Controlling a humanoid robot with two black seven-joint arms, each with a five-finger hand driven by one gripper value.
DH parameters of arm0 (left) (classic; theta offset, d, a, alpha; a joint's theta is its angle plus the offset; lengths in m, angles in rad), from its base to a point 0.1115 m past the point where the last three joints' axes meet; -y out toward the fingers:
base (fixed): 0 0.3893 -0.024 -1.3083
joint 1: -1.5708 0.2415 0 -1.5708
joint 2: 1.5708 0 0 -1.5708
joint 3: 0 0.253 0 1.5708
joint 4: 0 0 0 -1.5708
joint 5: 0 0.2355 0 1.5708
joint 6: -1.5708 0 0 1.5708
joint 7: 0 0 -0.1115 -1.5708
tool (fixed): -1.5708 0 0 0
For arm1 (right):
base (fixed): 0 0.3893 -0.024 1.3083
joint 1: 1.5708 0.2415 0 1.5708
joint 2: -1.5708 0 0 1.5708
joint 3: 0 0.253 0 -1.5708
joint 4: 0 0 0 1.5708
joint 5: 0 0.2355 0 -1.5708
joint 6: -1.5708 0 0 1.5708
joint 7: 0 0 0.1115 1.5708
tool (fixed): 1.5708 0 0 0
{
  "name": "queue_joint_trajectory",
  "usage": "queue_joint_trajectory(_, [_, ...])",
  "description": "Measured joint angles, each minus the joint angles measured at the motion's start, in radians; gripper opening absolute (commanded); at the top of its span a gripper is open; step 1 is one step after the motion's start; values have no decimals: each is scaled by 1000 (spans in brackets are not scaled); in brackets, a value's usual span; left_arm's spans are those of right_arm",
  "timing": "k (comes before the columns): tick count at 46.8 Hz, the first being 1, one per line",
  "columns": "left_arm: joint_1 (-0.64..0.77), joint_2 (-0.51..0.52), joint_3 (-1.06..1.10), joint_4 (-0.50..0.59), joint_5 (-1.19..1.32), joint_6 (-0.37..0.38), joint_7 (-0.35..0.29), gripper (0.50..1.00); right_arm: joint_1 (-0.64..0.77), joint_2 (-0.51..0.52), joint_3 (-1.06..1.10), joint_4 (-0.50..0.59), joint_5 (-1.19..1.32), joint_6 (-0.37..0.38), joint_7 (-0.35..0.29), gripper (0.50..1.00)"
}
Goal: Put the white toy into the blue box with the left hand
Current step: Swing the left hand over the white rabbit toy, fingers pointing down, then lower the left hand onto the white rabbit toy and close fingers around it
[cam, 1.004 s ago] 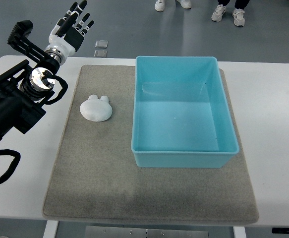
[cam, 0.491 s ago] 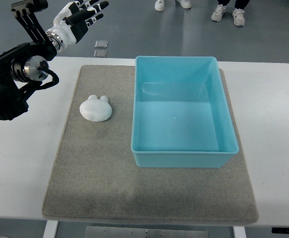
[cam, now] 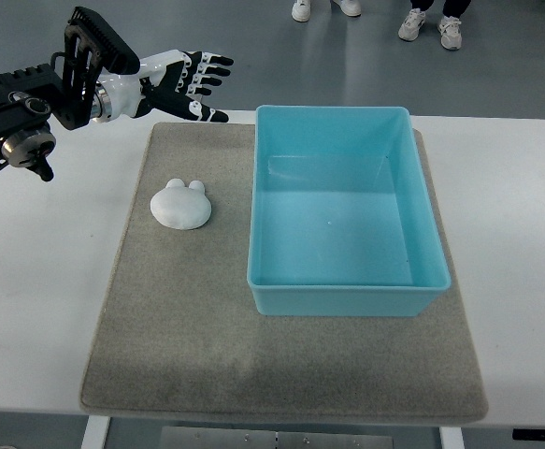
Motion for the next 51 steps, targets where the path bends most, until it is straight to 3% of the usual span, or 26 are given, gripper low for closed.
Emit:
queue_joint_trajectory(20, [-33,111,9,-70,453,-179,-5,951,0,0,0,0,0,0,0,936])
queue_joint_trajectory(36, [-40,124,6,-139,584,-247,-8,943,0,0,0,0,0,0,0,936])
queue_joint_trajectory(51, [-24,104,12,-141,650,-231,-7,930,1,0,0,0,0,0,0,936])
